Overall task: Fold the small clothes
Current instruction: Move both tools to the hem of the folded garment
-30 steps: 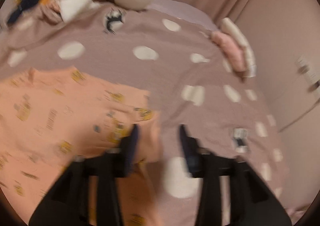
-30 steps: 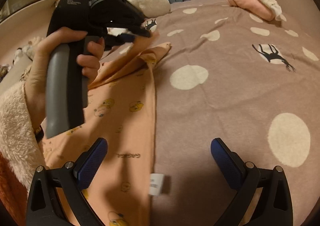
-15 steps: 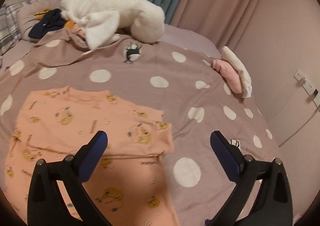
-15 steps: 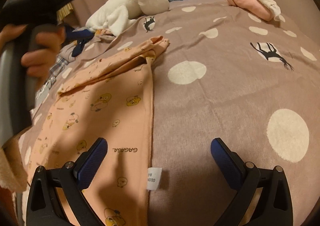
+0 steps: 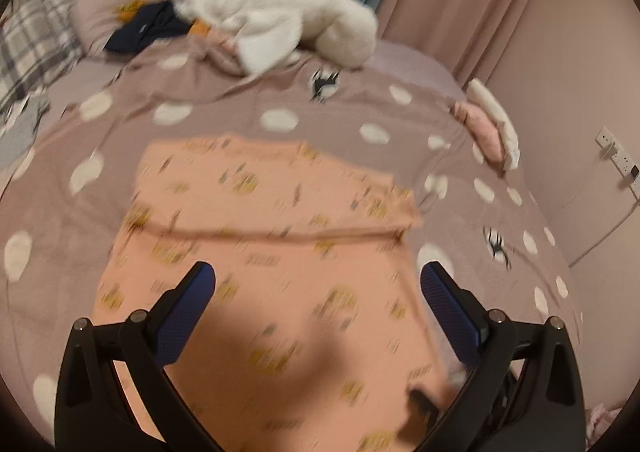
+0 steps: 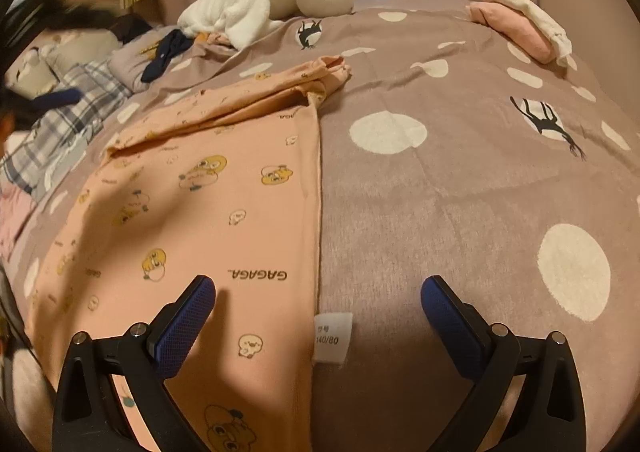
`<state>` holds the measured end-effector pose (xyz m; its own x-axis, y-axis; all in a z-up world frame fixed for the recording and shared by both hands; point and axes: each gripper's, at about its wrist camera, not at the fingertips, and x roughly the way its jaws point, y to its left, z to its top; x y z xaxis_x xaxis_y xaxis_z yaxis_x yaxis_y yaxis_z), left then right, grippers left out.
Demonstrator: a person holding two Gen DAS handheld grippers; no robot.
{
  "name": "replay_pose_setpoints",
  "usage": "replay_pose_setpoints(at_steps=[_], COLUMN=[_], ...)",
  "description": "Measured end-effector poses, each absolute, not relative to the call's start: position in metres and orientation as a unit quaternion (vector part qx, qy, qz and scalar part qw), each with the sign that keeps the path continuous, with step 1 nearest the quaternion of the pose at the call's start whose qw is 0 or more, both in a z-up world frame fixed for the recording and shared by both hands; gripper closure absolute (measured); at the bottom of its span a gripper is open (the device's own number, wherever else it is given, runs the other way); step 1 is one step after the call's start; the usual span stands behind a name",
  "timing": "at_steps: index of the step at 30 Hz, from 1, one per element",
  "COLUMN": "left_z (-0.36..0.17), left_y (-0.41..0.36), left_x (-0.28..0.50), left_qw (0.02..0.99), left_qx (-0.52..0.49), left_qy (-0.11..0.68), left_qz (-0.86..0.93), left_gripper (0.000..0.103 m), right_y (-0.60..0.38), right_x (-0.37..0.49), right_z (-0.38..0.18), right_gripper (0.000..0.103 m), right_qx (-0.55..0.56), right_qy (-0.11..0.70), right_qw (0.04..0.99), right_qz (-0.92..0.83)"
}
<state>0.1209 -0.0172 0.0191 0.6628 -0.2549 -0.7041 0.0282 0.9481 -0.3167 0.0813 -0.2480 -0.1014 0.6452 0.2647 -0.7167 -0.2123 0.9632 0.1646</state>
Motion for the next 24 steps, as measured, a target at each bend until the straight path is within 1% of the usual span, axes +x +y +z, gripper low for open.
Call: replay_pose_setpoints(at_steps=[2, 7, 11, 13, 16, 20, 24], left_z=[0.015, 0.013, 0.003, -0.004, -0.008, -0.006, -0.011], left_y=[0.005, 0.06, 0.091, 0.102, 0.116, 0.131, 0.149], left_x=[0.105, 0.067, 0.035, 0.021, 0.005, -0.014, -0.028], left_qw=[0.892, 0.897, 0.898, 0.893, 0.889, 0.895, 0.89], left_qx=[-0.163, -0.194, -0.192, -0.19, -0.175, -0.139, -0.137], left_qy=[0.416, 0.397, 0.396, 0.407, 0.421, 0.421, 0.433], left_qz=[-0.069, -0.013, 0.031, 0.033, 0.041, 0.049, 0.039], left_gripper=[0.0, 0.0, 0.0, 0.0, 0.0, 0.0, 0.0], right_y=[-0.245, -0.24, -0.237, -0.237, -0.242, -0.247, -0.244], right_x=[0.08, 0.079, 0.076, 0.07, 0.054, 0.043, 0.028], right_z=[-0.102, -0.105, -0.104, -0.102, -0.098, -0.084, -0.078], right_gripper=[0.0, 0.0, 0.0, 0.0, 0.0, 0.0, 0.0], right_qx=[0.024, 0.004, 0.002, 0.01, 0.052, 0.107, 0.092], right_qy=[0.401, 0.401, 0.401, 0.404, 0.407, 0.424, 0.452], right_qw=[0.907, 0.909, 0.909, 0.907, 0.902, 0.886, 0.876], right_qz=[0.129, 0.116, 0.11, 0.119, 0.137, 0.157, 0.139])
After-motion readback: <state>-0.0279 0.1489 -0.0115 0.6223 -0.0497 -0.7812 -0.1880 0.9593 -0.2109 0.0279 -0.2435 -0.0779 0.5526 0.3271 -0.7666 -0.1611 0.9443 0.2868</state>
